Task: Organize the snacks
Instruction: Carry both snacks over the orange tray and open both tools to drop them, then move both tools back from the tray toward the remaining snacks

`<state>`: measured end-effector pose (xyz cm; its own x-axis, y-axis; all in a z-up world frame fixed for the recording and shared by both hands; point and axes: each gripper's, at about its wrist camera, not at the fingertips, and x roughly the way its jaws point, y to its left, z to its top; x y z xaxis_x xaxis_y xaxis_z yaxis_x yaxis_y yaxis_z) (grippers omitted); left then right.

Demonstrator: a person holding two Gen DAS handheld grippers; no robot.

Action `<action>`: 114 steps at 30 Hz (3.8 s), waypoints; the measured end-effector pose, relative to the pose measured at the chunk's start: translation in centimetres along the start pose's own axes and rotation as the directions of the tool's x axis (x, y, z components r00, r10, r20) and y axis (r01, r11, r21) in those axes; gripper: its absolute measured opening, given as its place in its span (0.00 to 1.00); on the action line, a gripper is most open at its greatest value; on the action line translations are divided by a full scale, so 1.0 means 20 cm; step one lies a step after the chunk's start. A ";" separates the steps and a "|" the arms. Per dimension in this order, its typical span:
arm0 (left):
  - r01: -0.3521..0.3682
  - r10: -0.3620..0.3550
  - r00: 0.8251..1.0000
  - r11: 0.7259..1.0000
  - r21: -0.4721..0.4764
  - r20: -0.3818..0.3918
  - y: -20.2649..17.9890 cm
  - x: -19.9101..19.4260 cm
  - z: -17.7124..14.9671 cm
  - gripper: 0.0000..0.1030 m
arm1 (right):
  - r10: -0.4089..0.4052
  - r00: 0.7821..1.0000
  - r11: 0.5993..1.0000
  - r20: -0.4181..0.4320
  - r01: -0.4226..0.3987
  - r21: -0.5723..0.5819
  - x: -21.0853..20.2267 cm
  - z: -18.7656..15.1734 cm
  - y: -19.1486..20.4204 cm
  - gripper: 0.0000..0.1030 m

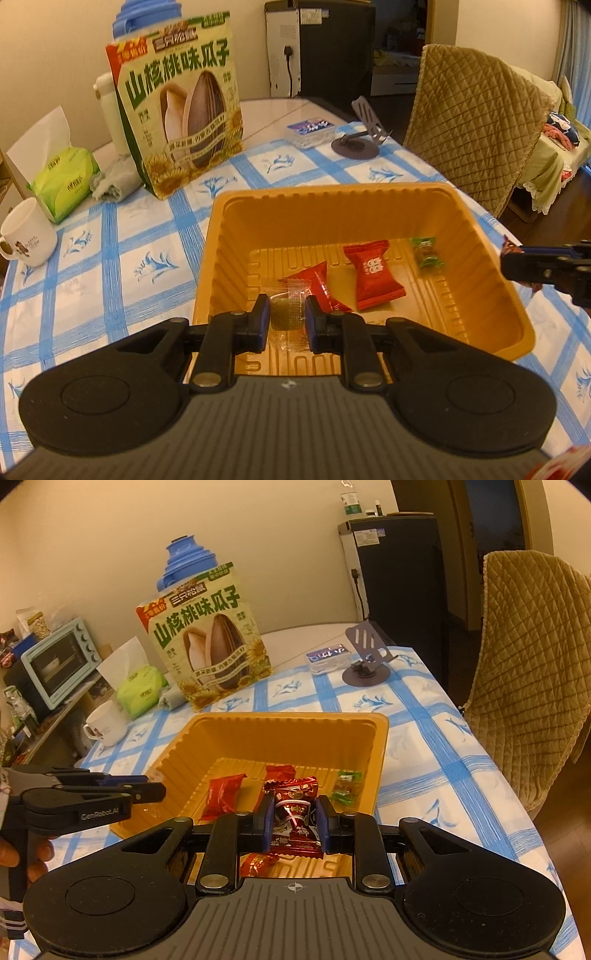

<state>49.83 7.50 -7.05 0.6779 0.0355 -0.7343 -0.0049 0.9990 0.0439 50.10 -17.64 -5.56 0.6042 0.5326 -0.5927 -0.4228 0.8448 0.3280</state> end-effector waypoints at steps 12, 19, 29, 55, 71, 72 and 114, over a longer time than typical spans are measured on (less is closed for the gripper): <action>-0.012 0.012 0.999 1.000 -0.012 -0.047 0.03 0.09 -0.01 0.18 | 0.003 1.000 1.000 -0.017 -0.003 0.009 0.05 0.00 -0.02 0.24; -0.002 0.001 0.999 1.000 -0.012 -0.034 0.04 0.07 -0.01 0.23 | 0.003 1.000 1.000 -0.019 -0.003 0.009 0.06 0.00 -0.02 0.24; 0.003 -0.003 1.000 1.000 -0.016 0.005 0.05 0.02 0.07 0.30 | 0.003 0.999 1.000 -0.033 -0.002 0.013 0.13 0.03 -0.03 0.24; 0.007 -0.006 1.000 1.000 -0.027 0.012 0.05 0.04 0.07 0.45 | -0.071 0.996 0.997 -0.059 0.070 -0.029 0.28 0.05 -0.02 0.56; 0.021 -0.019 0.999 0.999 -0.035 0.041 0.02 -0.08 0.04 0.66 | -0.047 0.999 0.999 -0.013 0.047 -0.017 0.16 0.04 0.02 0.74; 0.023 -0.022 0.999 0.999 -0.036 0.042 0.02 -0.09 0.04 0.67 | -0.044 0.999 0.999 -0.019 0.044 -0.014 0.15 0.04 0.02 0.74; 0.023 -0.019 0.995 0.999 -0.048 0.100 -0.32 -1.07 -0.69 0.72 | 0.075 0.995 0.992 -0.069 -0.082 -0.101 -0.74 -0.54 0.23 0.79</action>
<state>25.19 0.78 -0.93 0.7481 0.0142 -0.6634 -0.0241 0.9997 -0.0058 31.98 -22.17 -3.26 0.5229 0.5896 -0.6156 -0.5366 0.7888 0.2996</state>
